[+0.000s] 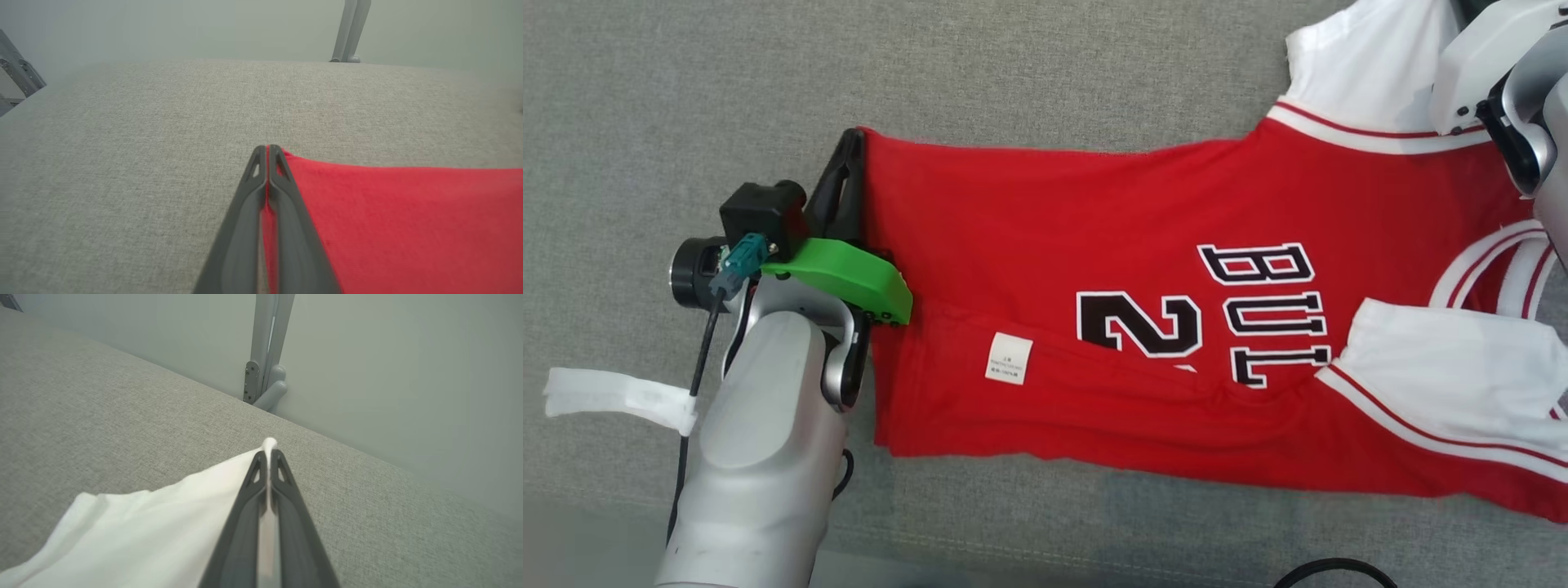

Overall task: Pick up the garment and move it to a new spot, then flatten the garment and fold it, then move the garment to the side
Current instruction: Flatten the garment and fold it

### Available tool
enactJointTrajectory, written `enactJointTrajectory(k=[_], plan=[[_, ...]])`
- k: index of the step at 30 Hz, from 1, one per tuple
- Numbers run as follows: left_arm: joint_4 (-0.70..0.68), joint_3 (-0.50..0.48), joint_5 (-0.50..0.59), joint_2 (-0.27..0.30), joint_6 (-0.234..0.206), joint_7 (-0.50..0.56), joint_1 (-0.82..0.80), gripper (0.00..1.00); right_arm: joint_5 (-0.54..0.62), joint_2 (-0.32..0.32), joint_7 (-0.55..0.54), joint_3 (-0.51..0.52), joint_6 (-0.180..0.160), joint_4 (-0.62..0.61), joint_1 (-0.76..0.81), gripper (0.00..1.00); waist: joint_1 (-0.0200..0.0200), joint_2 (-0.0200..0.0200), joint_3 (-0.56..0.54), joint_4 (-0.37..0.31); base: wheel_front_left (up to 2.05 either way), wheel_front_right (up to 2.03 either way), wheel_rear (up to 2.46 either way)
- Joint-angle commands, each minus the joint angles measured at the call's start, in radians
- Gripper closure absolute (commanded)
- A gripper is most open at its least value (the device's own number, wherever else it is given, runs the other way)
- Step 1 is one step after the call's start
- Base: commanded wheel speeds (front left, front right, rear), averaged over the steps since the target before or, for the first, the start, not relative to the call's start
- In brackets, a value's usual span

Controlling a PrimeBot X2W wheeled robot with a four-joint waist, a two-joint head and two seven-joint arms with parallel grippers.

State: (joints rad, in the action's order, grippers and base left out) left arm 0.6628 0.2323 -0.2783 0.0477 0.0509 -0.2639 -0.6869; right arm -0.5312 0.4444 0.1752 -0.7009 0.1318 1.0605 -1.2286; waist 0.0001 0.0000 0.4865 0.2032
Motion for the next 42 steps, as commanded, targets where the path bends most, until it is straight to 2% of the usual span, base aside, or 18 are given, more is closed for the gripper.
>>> enactJointTrajectory(k=[1, 9, 15, 19, 27, 35, 42], plan=[[-0.004, -0.011, 0.01, 0.006, -0.012, 0.0, -0.02, 1.0, 0.012, 0.003, 0.016, 0.005, -0.002, 0.01, -0.022, 1.0, -0.0001, 0.0, -0.001, -0.001, 0.0, 0.0, 0.0], [-0.01, -0.055, 0.009, 0.006, -0.013, 0.0, 0.008, 1.0, -0.003, -0.026, 0.083, 0.033, -0.002, 0.047, 0.004, 1.0, -0.0001, 0.0, -0.036, -0.022, 0.0, 0.0, 0.0], [-0.023, -0.1, 0.031, 0.007, 0.001, 0.0, 0.058, 1.0, -0.026, -0.018, 0.09, 0.046, -0.002, -0.074, 0.083, 1.0, -0.0001, 0.0, -0.099, -0.058, 0.0, 0.0, 0.0], [-0.03, -0.145, 0.057, 0.008, 0.021, 0.0, 0.123, 1.0, -0.042, 0.006, 0.09, 0.07, -0.002, -0.211, 0.204, 1.0, -0.0001, 0.0, -0.167, -0.096, 0.0, 0.0, 0.0], [-0.066, -0.196, 0.074, 0.007, 0.045, 0.0, 0.25, 1.0, -0.088, 0.045, 0.09, 0.075, -0.002, -0.38, 0.46, 1.0, -0.0001, 0.0, -0.249, -0.135, 0.0, 0.0, 0.0], [-0.058, -0.206, 0.054, 0.006, 0.054, 0.0, 0.347, 1.0, -0.127, 0.054, 0.09, 0.103, -0.002, -0.422, 0.63, 1.0, -0.0001, 0.0, -0.283, -0.144, 0.0, 0.0, 0.0], [-0.049, -0.195, 0.029, 0.006, 0.044, 0.0, 0.41, 1.0, -0.129, 0.021, 0.09, 0.163, -0.002, -0.44, 0.73, 1.0, -0.0001, 0.0, -0.301, -0.148, 0.0, 0.0, 0.0]])
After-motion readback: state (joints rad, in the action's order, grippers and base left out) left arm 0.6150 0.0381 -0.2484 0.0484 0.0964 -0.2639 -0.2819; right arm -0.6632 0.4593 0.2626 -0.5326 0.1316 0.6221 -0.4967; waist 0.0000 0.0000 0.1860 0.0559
